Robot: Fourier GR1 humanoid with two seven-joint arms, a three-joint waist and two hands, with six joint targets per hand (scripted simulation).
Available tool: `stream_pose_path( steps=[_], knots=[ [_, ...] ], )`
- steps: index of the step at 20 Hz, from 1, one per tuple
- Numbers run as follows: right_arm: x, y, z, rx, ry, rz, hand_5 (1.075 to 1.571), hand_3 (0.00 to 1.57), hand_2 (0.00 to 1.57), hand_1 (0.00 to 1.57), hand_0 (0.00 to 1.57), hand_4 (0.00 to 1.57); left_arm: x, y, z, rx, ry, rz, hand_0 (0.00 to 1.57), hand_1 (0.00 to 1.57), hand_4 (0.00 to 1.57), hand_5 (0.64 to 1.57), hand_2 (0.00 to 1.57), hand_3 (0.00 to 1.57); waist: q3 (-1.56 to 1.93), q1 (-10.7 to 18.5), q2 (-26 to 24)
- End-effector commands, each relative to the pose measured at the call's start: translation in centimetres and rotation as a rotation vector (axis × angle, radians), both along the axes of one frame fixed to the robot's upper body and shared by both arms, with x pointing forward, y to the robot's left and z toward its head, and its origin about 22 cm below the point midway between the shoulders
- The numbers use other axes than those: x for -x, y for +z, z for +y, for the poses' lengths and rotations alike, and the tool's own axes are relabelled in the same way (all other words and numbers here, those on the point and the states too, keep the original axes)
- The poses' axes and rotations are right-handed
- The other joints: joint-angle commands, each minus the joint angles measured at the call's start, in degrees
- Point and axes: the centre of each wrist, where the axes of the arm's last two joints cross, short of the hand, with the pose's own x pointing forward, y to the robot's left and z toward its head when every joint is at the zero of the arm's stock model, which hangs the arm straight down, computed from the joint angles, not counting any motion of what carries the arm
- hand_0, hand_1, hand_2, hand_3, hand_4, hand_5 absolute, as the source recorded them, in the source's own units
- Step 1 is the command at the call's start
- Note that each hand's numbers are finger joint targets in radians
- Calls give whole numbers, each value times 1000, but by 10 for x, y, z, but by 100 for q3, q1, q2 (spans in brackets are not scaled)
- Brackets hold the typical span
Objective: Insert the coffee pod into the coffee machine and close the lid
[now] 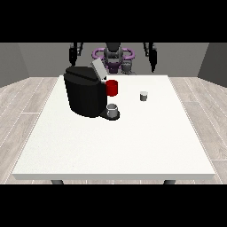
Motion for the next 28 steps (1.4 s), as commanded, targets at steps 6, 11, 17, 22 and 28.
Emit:
stream_pose_path(
  steps=[6,11,17,22,28],
  knots=[
    [20,-24,19,-38,7,100,1571,0,0,0,0,128,-13,1,12,-20,-102,-196,0,0,0,1571,0,0,-57,-185,-46],
    [3,-14,0,-89,-175,-98,1571,0,0,0,0,181,-39,38,45,-219,-98,-117,0,0,0,1571,0,0,-52,-259,183],
    [-8,19,12,-104,-85,-161,1571,0,0,0,0,158,-72,35,84,-209,-51,-42,0,0,0,1571,0,0,-56,-769,631],
    [-12,22,14,-117,-71,-204,1571,0,0,0,0,186,-90,24,84,-252,-28,-4,0,0,0,1571,0,0,-55,-857,906],
    [-19,16,15,-116,-84,-181,1571,0,0,0,0,283,-111,18,67,-297,-27,71,0,0,0,1571,0,0,-54,-793,936]
  ],
)
